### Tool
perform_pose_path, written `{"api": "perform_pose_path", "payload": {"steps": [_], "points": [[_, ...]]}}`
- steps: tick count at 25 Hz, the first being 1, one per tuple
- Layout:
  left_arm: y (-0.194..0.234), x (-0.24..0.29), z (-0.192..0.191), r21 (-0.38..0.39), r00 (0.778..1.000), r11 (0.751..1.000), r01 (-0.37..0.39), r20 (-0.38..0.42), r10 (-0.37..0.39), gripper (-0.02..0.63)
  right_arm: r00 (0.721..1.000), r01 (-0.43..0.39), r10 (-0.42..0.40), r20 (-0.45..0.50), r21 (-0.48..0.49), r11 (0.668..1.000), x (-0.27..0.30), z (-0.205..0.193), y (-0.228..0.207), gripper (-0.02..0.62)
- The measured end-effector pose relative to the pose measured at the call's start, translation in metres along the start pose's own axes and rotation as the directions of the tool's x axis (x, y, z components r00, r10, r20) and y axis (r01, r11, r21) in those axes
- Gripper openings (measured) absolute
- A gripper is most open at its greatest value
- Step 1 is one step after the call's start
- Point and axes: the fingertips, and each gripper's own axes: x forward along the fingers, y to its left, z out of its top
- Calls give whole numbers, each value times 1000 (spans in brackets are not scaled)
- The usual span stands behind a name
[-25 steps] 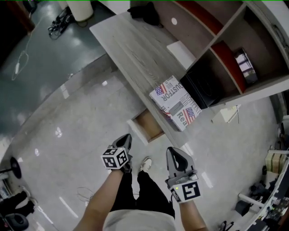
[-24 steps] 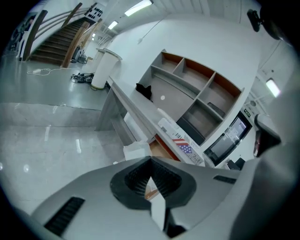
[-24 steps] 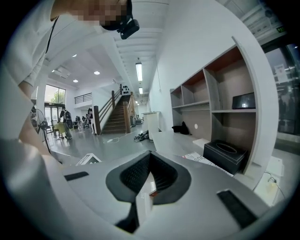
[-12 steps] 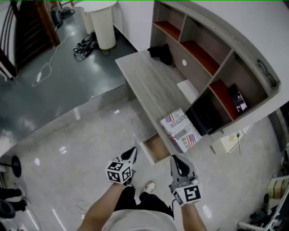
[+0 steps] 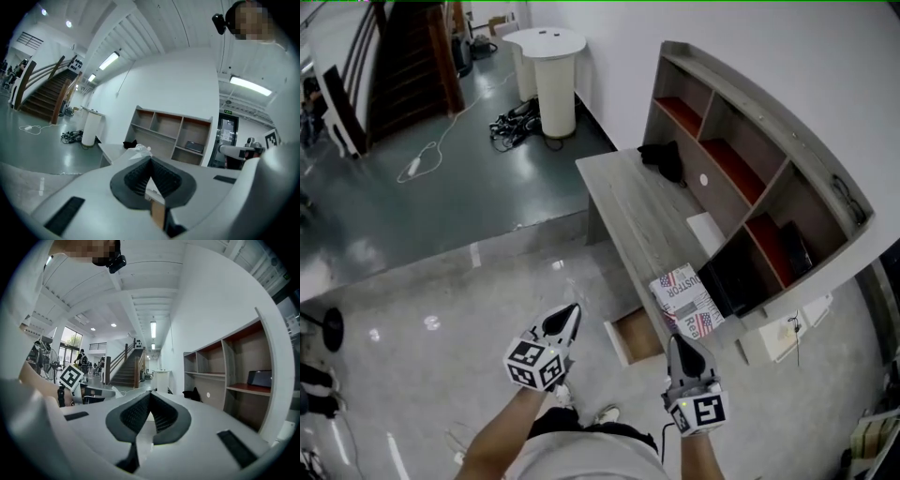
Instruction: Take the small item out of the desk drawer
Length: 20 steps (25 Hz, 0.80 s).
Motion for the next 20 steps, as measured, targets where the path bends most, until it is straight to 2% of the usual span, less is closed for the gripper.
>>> {"api": "perform_pose_path", "payload": {"steps": [5, 9, 20], "points": [[2, -34, 51, 53, 993, 998, -27, 114, 20, 17, 999, -18, 20, 49, -27, 999, 2, 28, 10, 21], [15, -58, 84, 58, 980, 996, -66, 189, 54, 17, 996, -12, 15, 91, -36, 999, -2, 50, 12, 21], [23, -111, 144, 67, 943, 995, -78, 329, 51, 17, 992, 51, -42, 119, -72, 996, -18, 78, 6, 21]]}}
